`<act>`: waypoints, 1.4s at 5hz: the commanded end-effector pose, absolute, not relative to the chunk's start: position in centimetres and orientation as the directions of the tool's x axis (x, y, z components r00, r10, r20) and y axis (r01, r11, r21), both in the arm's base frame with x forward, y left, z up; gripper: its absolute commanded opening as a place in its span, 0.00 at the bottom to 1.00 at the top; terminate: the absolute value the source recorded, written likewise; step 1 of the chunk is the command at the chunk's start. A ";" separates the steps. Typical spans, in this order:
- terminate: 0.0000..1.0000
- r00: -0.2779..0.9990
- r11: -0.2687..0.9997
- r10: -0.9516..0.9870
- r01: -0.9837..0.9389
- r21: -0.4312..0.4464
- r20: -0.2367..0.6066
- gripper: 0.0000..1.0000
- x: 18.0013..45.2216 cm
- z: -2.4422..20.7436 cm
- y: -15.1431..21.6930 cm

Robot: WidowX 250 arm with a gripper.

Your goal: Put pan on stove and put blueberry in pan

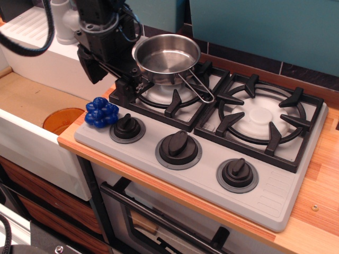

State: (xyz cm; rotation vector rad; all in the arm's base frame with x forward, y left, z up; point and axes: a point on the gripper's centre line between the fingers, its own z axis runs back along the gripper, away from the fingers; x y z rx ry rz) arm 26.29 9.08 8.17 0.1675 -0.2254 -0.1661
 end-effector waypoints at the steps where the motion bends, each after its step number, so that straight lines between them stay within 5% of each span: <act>1: 0.00 0.938 0.961 -0.218 0.157 0.228 0.270 1.00 27.6 9.4 11.6; 7: 0.00 0.938 0.975 -0.180 0.130 0.181 0.297 1.00 26.2 4.3 12.6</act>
